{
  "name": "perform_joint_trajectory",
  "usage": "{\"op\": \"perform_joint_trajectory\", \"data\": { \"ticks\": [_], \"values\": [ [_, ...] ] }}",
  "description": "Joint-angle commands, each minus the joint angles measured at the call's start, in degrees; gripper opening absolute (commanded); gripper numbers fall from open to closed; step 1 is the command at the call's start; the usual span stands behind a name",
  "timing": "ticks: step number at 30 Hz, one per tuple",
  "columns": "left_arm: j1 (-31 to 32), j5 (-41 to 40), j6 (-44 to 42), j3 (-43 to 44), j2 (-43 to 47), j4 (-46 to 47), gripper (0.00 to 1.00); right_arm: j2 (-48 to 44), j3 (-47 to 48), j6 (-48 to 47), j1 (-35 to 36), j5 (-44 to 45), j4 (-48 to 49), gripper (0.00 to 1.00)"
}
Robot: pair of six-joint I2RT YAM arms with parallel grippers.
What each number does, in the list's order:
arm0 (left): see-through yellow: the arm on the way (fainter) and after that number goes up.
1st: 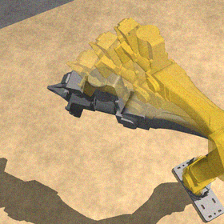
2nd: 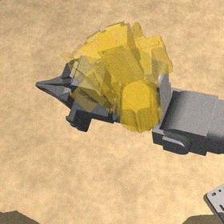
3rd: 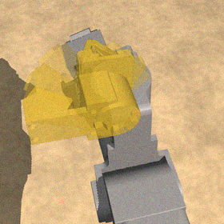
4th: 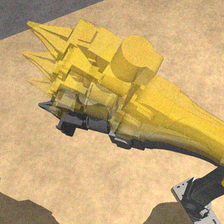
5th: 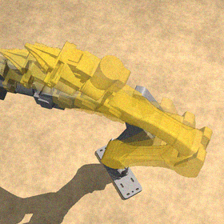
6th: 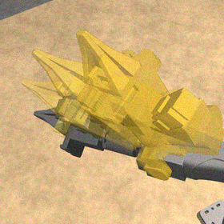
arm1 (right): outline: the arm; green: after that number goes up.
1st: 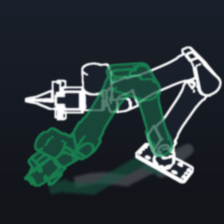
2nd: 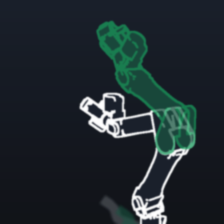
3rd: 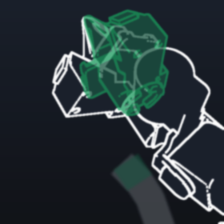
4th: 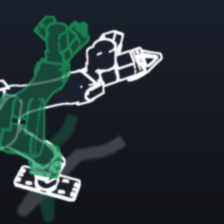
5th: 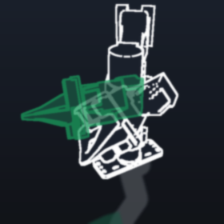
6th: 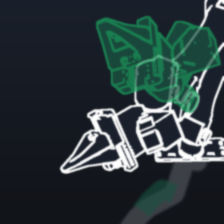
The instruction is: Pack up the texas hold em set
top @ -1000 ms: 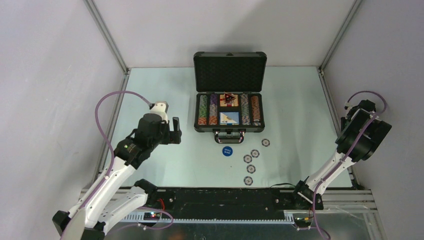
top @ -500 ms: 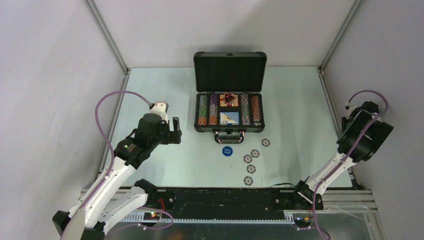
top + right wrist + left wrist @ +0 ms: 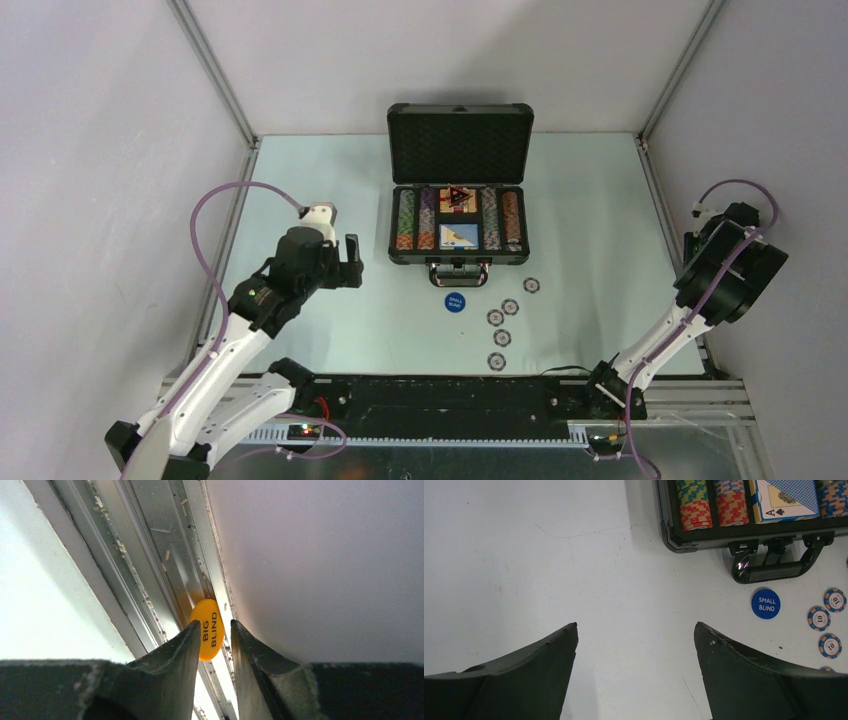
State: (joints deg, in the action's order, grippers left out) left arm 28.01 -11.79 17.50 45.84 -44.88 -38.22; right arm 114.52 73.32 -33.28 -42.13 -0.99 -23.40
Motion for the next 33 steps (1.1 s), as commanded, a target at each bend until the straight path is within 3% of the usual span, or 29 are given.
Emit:
{"op": "perform_joint_trajectory", "data": {
  "ticks": [1,15,25,33],
  "values": [
    [0.4,-0.1,-1.1,-0.1,0.4,1.4,0.91,-1.6,0.6,8.0,-2.2,-7.4,-4.0,0.36],
    [0.6,-0.1,-1.1,-0.1,0.7,1.3,0.91,-2.6,0.6,8.0,-1.9,-7.2,-5.2,0.37],
    [0.8,-0.3,-1.1,-0.1,0.7,1.4,0.91,-1.0,0.5,4.8,0.5,5.5,-6.2,0.37],
    [0.9,-0.4,-1.1,-0.1,0.6,1.3,0.91,0.5,0.5,4.1,0.7,8.1,-6.5,0.36]
  ]
}}
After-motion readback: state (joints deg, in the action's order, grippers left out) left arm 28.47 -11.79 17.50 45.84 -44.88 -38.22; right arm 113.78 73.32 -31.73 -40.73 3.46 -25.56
